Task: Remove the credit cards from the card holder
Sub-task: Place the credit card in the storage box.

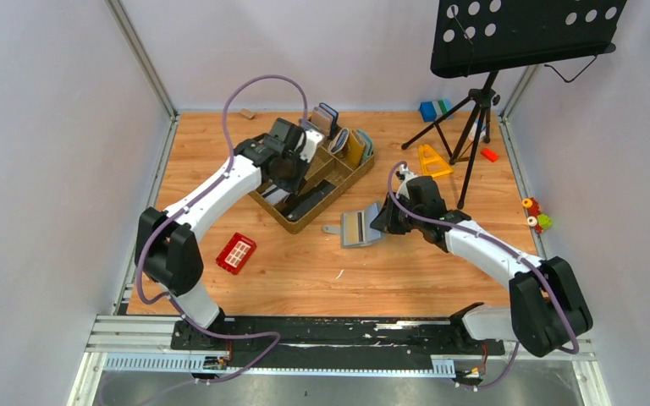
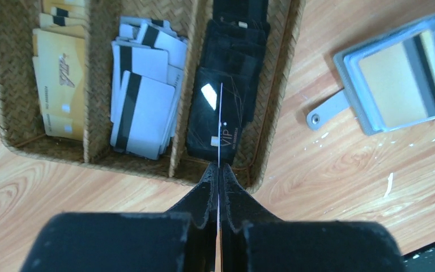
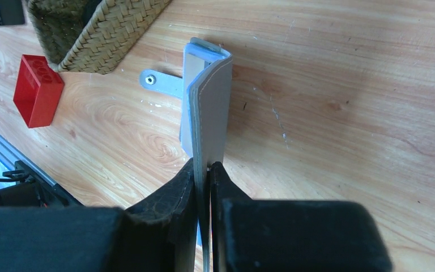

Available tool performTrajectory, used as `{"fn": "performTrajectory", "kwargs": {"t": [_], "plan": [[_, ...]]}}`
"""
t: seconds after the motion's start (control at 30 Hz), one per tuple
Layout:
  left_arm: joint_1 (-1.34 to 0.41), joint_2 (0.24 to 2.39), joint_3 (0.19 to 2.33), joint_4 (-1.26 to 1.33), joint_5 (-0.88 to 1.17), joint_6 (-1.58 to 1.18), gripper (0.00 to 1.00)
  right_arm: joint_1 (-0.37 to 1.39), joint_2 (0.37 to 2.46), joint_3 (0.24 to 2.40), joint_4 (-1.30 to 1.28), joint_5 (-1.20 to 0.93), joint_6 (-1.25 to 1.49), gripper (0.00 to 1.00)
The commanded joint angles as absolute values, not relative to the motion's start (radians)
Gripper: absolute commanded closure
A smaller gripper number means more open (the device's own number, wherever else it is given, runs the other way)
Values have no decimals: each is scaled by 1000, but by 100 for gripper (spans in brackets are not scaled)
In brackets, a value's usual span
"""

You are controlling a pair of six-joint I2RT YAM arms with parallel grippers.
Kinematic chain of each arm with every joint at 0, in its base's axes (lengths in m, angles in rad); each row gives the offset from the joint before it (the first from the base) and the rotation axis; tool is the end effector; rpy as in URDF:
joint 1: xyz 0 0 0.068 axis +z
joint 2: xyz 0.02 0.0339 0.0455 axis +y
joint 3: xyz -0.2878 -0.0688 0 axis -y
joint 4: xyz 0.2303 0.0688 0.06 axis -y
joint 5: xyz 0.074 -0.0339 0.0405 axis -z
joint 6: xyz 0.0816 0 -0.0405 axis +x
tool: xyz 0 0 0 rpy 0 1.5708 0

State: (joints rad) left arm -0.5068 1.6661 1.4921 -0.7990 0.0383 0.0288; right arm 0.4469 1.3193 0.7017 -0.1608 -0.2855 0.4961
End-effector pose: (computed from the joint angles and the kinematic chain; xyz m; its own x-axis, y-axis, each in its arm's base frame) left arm 0.3238 -0.1834 0.2907 -0.7079 0.4259 -0.5635 0.5245 0.8513 -0.0154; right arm 0.2420 0.1414 0.2009 -0.8403 0.1038 -0.5321 -0.2223 0.8292 0.5128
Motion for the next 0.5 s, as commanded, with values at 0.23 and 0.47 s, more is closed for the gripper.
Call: {"fn": "performTrajectory", "kwargs": {"t": [0.23, 0.47], "plan": [[-604, 1671, 1376, -668, -193, 61, 100, 451, 1190, 669, -168, -307, 497, 100], [-645, 1732, 1358, -615, -270, 80, 100, 449, 1129, 601, -142, -301, 512, 100]]}}
